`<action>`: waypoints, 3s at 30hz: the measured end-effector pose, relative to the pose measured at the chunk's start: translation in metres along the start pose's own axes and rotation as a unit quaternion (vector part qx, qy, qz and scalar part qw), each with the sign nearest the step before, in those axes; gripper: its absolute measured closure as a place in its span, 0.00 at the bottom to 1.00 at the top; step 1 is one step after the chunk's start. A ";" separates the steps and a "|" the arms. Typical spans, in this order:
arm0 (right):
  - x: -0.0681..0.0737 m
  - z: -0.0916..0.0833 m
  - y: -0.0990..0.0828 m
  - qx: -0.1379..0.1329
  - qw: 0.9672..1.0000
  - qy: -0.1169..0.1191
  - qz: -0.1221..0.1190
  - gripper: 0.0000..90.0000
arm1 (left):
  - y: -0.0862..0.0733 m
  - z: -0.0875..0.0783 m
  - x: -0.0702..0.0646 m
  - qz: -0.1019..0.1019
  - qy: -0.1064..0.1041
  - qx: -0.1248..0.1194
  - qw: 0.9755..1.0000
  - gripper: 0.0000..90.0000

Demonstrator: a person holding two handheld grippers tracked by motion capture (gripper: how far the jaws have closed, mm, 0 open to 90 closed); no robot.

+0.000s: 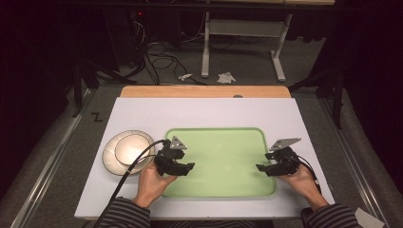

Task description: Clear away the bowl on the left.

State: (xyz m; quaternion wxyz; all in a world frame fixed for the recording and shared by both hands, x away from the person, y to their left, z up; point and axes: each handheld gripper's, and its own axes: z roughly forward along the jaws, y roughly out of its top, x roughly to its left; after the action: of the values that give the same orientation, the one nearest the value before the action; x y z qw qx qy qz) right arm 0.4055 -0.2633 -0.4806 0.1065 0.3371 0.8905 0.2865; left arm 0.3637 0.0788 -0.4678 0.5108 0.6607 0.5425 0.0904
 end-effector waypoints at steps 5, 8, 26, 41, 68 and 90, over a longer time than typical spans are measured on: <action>0.001 -0.001 0.000 0.001 1.000 0.002 0.002 0.44 | 0.000 -0.001 0.000 0.002 0.002 -0.002 1.000 0.49; 0.002 -0.001 0.000 -0.001 1.000 0.000 0.002 0.44 | 0.001 -0.003 0.001 0.000 0.002 -0.005 1.000 0.49; 0.000 0.000 0.000 0.003 1.000 0.001 0.001 0.44 | 0.006 -0.006 0.002 -0.010 0.001 -0.016 1.000 0.47; -0.001 -0.001 0.000 -0.002 1.000 0.004 0.005 0.44 | 0.013 -0.014 0.005 -0.024 -0.005 -0.032 0.999 0.45; -0.001 -0.003 -0.002 -0.001 1.000 -0.001 0.009 0.44 | 0.031 -0.034 0.024 -0.051 0.017 -0.072 0.996 0.44; -0.006 -0.016 -0.010 -0.009 0.999 -0.013 0.030 0.44 | 0.048 -0.048 0.060 -0.065 0.070 -0.107 0.990 0.42</action>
State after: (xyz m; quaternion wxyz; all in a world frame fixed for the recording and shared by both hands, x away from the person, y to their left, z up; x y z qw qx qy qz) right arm 0.3980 -0.2805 -0.4737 0.1127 0.3668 0.8756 0.2935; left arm 0.3852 0.1603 -0.4349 0.5444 0.5572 0.6061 0.1606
